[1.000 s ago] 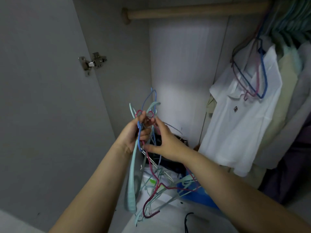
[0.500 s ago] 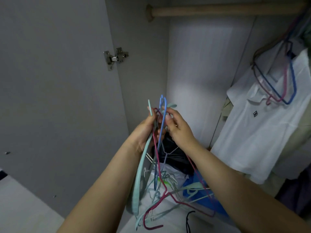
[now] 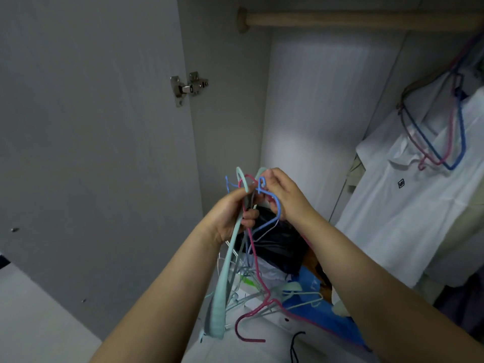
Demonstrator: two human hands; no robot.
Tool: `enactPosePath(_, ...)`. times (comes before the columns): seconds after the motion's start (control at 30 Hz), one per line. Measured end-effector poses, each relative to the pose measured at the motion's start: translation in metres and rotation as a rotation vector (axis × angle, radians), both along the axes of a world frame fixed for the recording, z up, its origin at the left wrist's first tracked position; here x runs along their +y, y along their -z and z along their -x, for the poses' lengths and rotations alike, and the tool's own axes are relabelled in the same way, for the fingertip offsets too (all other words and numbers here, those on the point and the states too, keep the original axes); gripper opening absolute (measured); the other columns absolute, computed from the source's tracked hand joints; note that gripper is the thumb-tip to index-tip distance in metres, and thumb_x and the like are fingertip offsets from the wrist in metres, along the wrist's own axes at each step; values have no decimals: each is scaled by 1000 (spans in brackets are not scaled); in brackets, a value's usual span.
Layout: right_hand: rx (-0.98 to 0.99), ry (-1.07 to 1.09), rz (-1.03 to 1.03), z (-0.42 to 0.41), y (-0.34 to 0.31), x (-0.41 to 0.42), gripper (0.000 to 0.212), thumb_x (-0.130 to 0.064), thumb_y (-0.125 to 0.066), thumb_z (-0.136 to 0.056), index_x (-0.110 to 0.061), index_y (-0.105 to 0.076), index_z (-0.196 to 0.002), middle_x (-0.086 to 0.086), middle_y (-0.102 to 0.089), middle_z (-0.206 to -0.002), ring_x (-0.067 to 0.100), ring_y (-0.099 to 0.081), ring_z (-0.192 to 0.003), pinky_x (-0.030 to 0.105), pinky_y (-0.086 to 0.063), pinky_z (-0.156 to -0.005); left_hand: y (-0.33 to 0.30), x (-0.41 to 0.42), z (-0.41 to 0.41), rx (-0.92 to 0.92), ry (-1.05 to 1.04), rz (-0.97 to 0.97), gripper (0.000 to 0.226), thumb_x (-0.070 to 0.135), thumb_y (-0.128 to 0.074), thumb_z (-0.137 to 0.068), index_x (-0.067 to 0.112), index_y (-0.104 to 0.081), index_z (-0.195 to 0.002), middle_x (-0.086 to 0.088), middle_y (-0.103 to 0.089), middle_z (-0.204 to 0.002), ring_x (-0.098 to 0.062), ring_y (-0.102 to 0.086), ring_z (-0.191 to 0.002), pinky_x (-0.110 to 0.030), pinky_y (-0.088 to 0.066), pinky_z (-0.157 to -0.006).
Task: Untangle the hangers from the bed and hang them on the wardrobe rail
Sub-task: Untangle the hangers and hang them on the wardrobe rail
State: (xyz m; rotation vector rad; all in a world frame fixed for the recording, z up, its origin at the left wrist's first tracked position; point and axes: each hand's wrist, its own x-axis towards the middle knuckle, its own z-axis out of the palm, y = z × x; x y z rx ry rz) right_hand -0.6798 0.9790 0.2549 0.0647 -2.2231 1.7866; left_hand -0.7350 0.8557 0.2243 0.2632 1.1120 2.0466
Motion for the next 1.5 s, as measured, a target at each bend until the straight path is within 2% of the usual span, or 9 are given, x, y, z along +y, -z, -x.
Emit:
enactPosePath(0.1, -65, -25, 17, -6, -11, -1, 32, -31, -45, -99, -1, -52, -93, -1, -38, -52, 4, -26, -33, 14, -22, -32, 2, 1, 3, -4, -21, 7, 18, 26, -48, -93, 12, -57, -87, -1, -54, -75, -6, -33, -39, -15, -26, -35)
enactPosePath(0.23, -122, -8, -86, -7, -12, -2, 19, -25, -54, -96, -8, -58, -87, -13, -45, -42, 4, -32, -33, 15, -24, -34, 7, 3, 7, 49, -67, 20, 8, 16, -49, -95, 13, -56, -94, 0, -45, -71, -6, -38, -45, -18, -39, -44)
enactPosePath(0.4, -140, -71, -29, -14, -18, -6, 7, -4, -50, -96, 1, -55, -95, -15, -47, -36, -2, -44, -29, 4, -31, -35, 15, -2, 14, 31, -3, -73, 11, 4, -51, -90, 9, -56, -98, 1, -48, -66, -5, -43, -48, -22, -46, -51)
enactPosePath(0.7, -108, -35, -175, -19, -16, 6, 3, -6, -57, -93, -5, -57, -91, -13, -53, -43, -3, -47, -36, 7, -33, -41, 24, -4, 17, -3, 241, -303, 48, 23, -81, -70, 14, -54, -108, -1, -57, -81, -13, -54, -63, -31, -48, -70)
enactPosePath(0.9, -145, -77, -193, -33, -24, 17, 9, -6, -51, -96, 2, -56, -96, -13, -44, -37, -1, -37, -30, 7, -27, -36, 32, 6, 17, 105, 225, -214, 79, 35, -84, -69, 5, -43, -129, -11, -51, -99, -17, -60, -81, -34, -55, -79)
enactPosePath(1.13, -197, -11, -374, -38, -28, 36, 18, -13, -51, -97, 4, -56, -99, 1, -49, -51, 0, -39, -33, 8, -30, -40, 32, 26, 18, 78, 247, -154, 80, 65, -58, -74, 16, -30, -131, -2, -36, -82, -6, -42, -55, -25, -44, -68)
enactPosePath(1.3, -311, -30, -626, -39, -26, 46, 14, -21, -52, -97, -11, -61, -101, 4, -71, -68, -2, -48, -41, 20, -32, -52, 29, 41, 14, -50, 78, 16, 37, 45, -46, -94, 9, -49, -92, 1, -42, -69, -4, -32, -40, -16, -34, -37)
enactPosePath(1.43, -332, -84, -642, -45, -18, 48, 22, -22, -50, -98, -33, -55, -115, -6, -74, -78, -8, -59, -61, 21, -42, -69, 25, 48, 15, -118, -67, 70, 38, 40, -42, -100, 13, -42, -73, 2, -42, -48, -4, -28, -33, -14, -25, -32)
enactPosePath(1.5, -380, -159, -583, -53, -19, 52, 25, -20, -49, -98, -35, -53, -118, -6, -74, -81, 3, -53, -50, 24, -45, -57, 26, 49, 21, -138, -108, 95, 36, 39, -46, -99, 14, -41, -73, 2, -35, -49, -5, -27, -33, -13, -24, -30)
